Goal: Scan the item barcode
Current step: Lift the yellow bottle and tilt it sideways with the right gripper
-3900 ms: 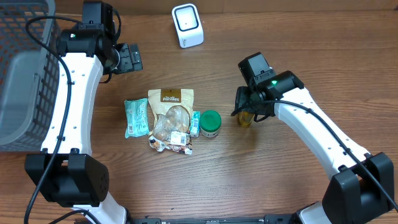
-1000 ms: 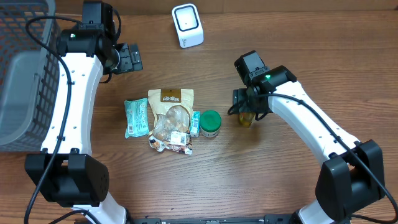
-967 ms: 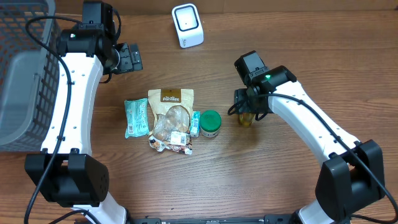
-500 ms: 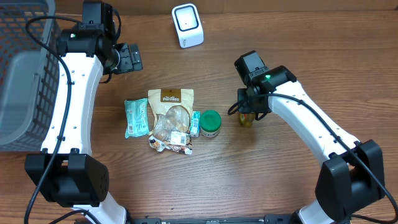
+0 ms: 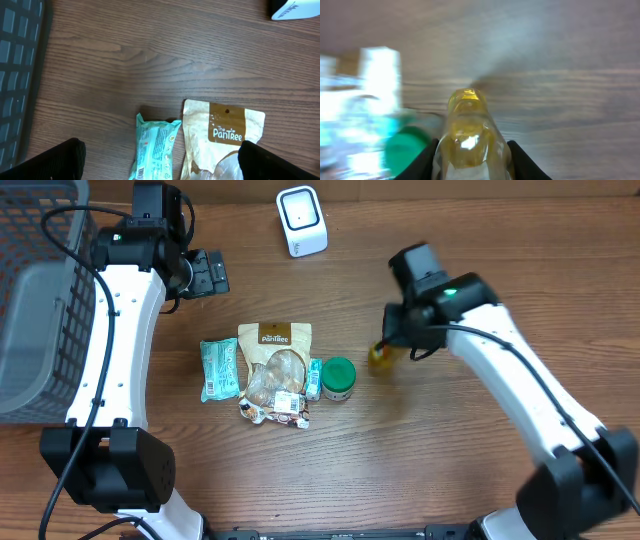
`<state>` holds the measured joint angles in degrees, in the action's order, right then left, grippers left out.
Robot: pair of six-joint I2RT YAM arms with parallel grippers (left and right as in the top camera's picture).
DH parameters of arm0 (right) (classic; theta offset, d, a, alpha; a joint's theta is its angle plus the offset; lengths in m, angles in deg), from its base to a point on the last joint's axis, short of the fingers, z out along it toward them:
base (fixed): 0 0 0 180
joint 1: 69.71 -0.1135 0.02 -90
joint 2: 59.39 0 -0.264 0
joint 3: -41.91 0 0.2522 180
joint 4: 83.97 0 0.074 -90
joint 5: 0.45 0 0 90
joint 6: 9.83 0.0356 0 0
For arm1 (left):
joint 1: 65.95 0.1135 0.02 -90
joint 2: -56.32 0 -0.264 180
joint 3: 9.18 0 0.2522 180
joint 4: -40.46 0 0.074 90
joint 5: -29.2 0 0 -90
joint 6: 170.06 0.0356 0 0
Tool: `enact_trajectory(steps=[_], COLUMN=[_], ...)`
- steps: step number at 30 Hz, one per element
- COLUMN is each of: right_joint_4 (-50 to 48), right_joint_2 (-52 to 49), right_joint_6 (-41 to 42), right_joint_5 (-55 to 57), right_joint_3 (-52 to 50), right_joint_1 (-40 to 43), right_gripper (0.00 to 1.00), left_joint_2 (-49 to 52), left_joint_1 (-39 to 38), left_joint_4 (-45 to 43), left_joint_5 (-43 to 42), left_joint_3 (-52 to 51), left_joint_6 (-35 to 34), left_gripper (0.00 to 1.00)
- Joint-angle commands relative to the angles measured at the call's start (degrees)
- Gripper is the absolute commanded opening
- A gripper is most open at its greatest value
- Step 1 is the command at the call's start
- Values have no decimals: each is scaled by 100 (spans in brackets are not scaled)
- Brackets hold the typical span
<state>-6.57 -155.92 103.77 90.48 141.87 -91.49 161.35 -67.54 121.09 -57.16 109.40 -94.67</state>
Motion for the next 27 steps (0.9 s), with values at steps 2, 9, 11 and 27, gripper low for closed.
enact_trajectory(steps=[2,9,11,27], right_joint_4=[-208,-175,-114,673], right_joint_2=[669,640,640,640], right_joint_6=[61,20,-7,-2463], right_joint_5=[-1475,-2804,-2800,-5709], right_joint_3=[348,297,293,-348], right_joint_1=[527,1403,1447,1440], right_gripper=[21,21,21,20], left_joint_2=[-44,-44,-44,-44], left_joint_1=[-33,-33,-33,-33], left_joint_4=[0,0,0,0], left_joint_5=[-11,-11,-11,-11], left_joint_3=[68,68,68,68], left_joint_6=[-20,-20,-20,-20], left_gripper=[100,100,100,99])
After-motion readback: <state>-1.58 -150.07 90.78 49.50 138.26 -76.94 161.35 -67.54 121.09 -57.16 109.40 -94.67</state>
